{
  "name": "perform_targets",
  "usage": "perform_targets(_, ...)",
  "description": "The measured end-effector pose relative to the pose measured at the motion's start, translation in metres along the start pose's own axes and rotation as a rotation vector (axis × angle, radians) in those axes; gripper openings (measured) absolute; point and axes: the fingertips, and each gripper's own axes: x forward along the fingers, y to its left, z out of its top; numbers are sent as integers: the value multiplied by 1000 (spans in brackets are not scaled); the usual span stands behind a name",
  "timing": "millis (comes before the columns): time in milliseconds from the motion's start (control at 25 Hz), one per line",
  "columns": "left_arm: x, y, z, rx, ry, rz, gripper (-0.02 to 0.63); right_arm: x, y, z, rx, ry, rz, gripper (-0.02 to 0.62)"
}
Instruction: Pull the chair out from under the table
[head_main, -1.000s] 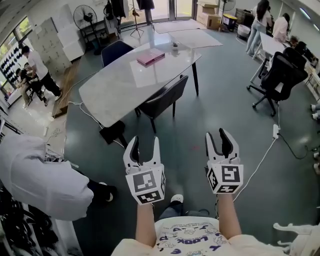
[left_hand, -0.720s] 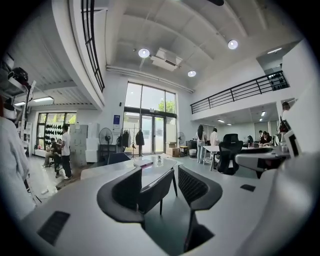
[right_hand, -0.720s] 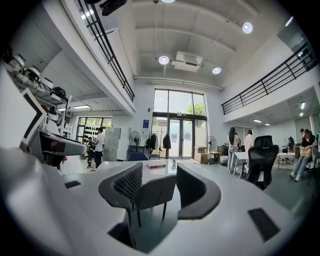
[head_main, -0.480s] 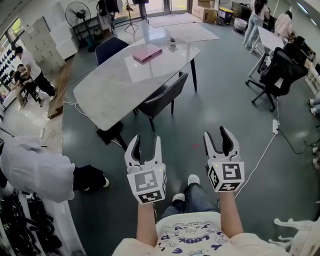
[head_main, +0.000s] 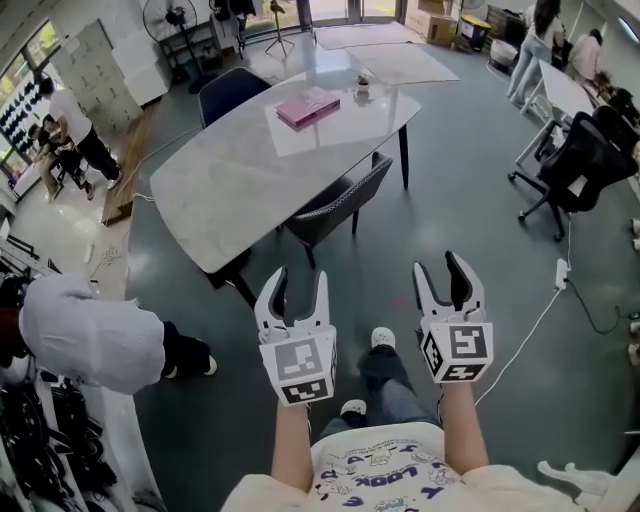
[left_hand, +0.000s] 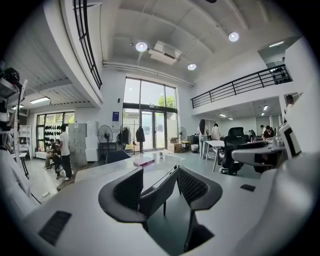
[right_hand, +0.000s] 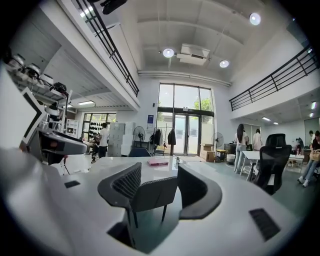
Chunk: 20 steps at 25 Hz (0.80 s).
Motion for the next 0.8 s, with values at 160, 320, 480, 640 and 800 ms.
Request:
perform_targets(160, 44, -2, 9, 11, 0, 21, 235, 48, -20, 1, -6, 5, 30, 225)
perform_targets(320, 91, -9, 17, 15, 7, 52, 235, 98, -45, 7, -29, 7, 72, 232)
perform_targets(480, 132, -14, 29, 28, 20, 79, 235, 143, -64, 15, -33, 9, 115, 238)
perform_targets(640, 167, -15, 38, 38, 32, 104, 235, 183, -77, 21, -48, 15, 157, 238)
perform_targets(800, 199, -18, 36, 47, 58, 126, 235, 217, -87, 17, -82, 34, 203, 239)
